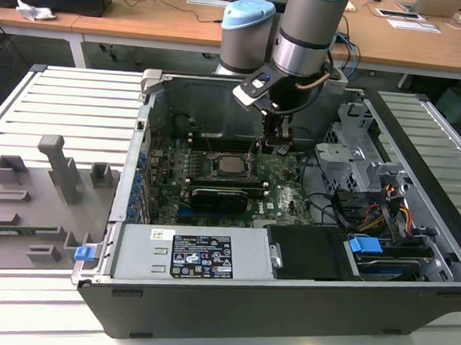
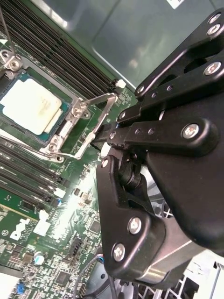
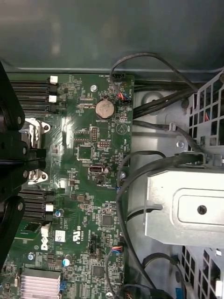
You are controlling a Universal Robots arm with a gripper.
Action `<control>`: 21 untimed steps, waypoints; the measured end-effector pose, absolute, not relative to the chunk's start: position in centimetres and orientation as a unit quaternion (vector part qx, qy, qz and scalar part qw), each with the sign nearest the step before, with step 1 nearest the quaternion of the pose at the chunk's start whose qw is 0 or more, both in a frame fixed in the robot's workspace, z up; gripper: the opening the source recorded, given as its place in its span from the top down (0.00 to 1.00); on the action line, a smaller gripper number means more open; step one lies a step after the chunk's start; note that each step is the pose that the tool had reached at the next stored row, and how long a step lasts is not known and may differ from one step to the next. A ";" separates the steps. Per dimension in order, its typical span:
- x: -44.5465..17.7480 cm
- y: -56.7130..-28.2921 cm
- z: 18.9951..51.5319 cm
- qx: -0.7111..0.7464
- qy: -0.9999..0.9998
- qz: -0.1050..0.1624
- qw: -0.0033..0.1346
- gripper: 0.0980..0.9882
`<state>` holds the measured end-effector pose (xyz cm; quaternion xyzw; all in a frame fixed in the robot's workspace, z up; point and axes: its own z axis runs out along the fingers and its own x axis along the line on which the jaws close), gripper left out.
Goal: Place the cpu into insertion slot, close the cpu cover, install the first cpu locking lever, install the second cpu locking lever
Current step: 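Close the cpu cover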
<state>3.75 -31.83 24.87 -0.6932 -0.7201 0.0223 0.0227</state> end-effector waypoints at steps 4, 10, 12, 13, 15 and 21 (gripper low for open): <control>3.2 -31.8 24.8 -0.693 -0.720 0.022 0.023 0.99; 2.2 -31.8 24.7 -0.693 -0.720 0.022 0.023 0.99; 1.8 -31.8 24.6 -0.693 -0.720 0.022 0.023 0.99; 1.5 -31.8 24.6 -0.693 -0.720 0.022 0.023 0.99; 1.1 -31.8 24.4 -0.693 -0.720 0.022 0.023 0.99; -1.2 -31.8 22.9 -0.693 -0.720 0.017 0.017 0.99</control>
